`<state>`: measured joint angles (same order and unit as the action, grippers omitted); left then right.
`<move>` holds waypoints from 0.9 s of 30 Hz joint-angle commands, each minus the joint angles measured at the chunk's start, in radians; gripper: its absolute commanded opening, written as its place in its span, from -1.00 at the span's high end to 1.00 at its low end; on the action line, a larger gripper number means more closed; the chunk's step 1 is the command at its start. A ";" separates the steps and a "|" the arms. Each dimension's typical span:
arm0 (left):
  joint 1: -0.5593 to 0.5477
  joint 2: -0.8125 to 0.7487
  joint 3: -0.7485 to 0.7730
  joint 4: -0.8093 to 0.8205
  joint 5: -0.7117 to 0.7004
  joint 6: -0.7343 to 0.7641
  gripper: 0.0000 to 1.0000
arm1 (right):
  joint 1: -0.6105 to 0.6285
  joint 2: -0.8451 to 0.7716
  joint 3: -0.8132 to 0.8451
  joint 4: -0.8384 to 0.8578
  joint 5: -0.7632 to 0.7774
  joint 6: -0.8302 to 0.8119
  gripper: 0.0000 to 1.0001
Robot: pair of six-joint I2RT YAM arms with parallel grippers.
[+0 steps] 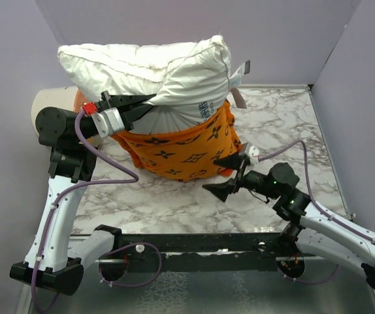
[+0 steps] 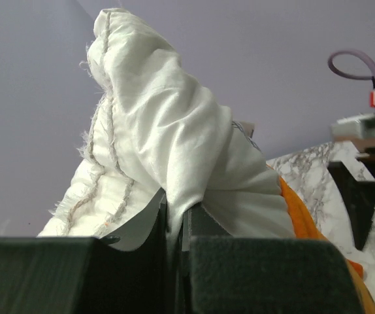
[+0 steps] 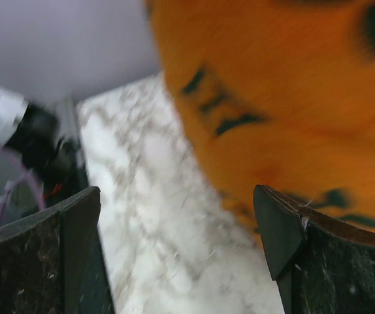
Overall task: Remove the pillowcase from the pillow
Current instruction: Remove the pillow from the pillowcase.
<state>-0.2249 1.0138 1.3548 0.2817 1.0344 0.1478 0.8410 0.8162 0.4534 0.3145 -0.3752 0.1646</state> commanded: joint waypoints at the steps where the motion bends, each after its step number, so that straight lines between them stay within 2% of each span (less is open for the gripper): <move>1: -0.005 -0.047 0.029 0.012 0.020 -0.028 1.00 | -0.139 -0.047 0.152 0.022 0.161 0.124 -1.00; 8: -0.005 -0.083 0.049 -0.110 0.024 0.083 1.00 | -0.558 0.119 0.312 0.056 0.010 0.412 -0.99; 11: -0.005 -0.080 0.076 -0.144 0.024 0.105 1.00 | -0.714 0.255 0.301 0.242 -0.144 0.600 -0.95; 12: -0.005 -0.078 0.086 -0.150 0.024 0.109 1.00 | -0.731 0.308 0.297 0.329 -0.193 0.622 -0.93; 17: -0.005 -0.067 0.127 -0.172 0.016 0.129 1.00 | -0.735 0.530 0.359 0.555 -0.424 0.642 -0.91; 27: -0.005 -0.048 0.139 -0.174 -0.009 0.173 1.00 | -0.726 0.744 0.422 0.566 -0.526 0.601 -0.83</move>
<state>-0.2249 0.9787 1.4334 0.0216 1.0615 0.2867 0.1055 1.4975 0.8387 0.7940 -0.8085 0.7658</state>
